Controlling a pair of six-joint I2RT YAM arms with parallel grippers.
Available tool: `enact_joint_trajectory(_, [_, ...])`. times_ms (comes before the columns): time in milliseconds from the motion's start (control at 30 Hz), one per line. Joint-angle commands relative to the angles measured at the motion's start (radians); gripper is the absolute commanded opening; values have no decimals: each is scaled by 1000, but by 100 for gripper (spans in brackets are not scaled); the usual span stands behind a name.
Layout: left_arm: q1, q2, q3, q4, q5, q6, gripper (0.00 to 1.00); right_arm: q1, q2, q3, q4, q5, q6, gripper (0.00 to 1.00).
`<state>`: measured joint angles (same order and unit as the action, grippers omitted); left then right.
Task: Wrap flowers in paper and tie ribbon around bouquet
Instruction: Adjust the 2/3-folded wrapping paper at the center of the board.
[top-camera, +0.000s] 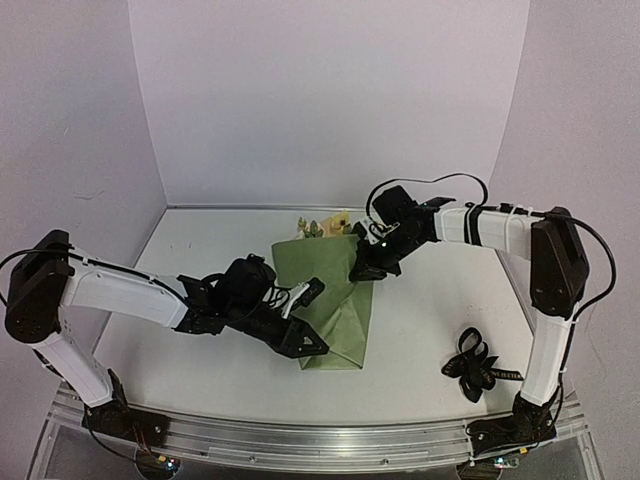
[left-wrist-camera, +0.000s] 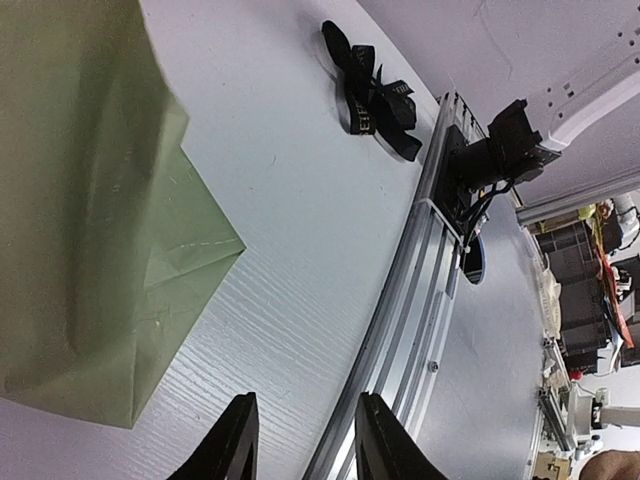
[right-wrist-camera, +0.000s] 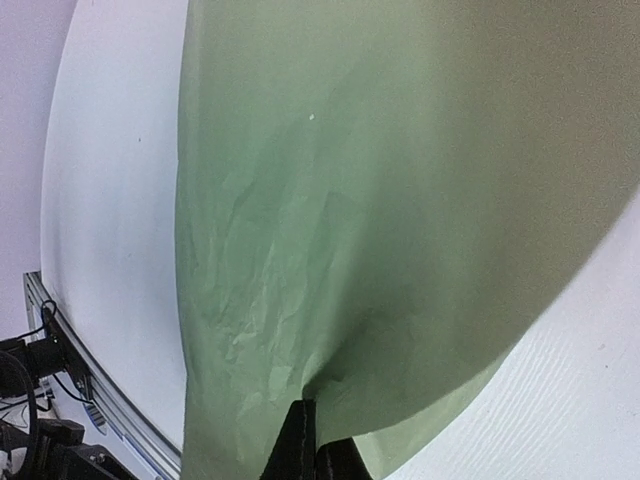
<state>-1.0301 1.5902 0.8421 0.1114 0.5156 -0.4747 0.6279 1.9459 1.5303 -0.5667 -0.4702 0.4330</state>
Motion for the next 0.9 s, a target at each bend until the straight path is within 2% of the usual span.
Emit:
enact_joint_trajectory(0, [25,-34,-18,97,12,-36,33,-18,44,111,38,-25,30,0])
enact_joint_trajectory(167, [82,-5,-39,94,-53,-71,25,-27,92,175,46,-52,58,0])
enact_joint_trajectory(333, [96,100,37,50,-59,-52,19,-28,73,140,65,-40,65,0])
enact_joint_trajectory(800, [87,330,260,-35,-30,-21,15,-79,-5,-41,115,21,58,0])
enact_joint_trajectory(867, [83,342,271,-52,-29,-14,15,-93,-7,-43,121,22,72,4])
